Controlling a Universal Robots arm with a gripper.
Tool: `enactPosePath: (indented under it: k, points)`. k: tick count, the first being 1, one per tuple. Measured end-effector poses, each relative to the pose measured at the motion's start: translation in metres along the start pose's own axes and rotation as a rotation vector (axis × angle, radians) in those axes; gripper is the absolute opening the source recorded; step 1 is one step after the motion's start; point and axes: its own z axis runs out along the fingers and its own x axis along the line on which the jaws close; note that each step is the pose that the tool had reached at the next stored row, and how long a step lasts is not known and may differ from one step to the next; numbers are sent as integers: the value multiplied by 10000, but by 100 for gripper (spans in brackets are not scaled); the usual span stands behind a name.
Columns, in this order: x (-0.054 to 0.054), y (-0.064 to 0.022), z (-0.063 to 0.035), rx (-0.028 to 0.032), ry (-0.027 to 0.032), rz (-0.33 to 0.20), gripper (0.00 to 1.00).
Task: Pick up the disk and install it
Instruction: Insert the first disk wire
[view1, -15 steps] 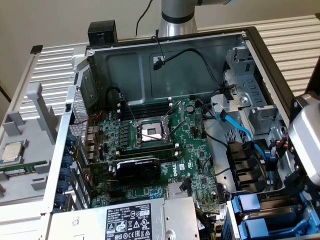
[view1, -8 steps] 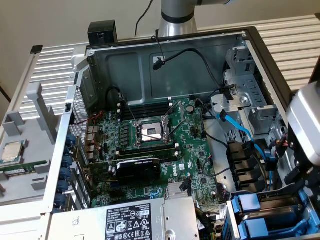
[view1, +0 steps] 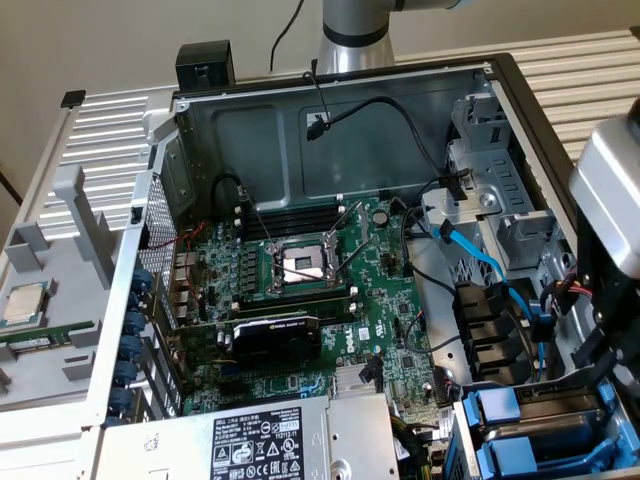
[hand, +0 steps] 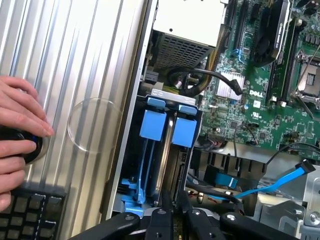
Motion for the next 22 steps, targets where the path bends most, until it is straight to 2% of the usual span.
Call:
enactPosePath:
  k: [3, 4, 5, 10, 14, 18, 19, 22]
  points:
    - [-37, -7, -5, -99, 464, 18, 17]
    - [-49, -9, -5, -127, 594, 23, 17]
    - [-60, -11, -5, -148, 696, 27, 17]
    - [-111, -21, -4, -221, 1066, 41, 17]
    - [-137, -25, -6, -261, 1269, 48, 17]
    - [-144, -25, -5, -273, 1333, 50, 17]
    - [-154, -27, -5, -282, 1380, 53, 17]
    - [-166, -30, -1, -291, 1425, 57, 17]
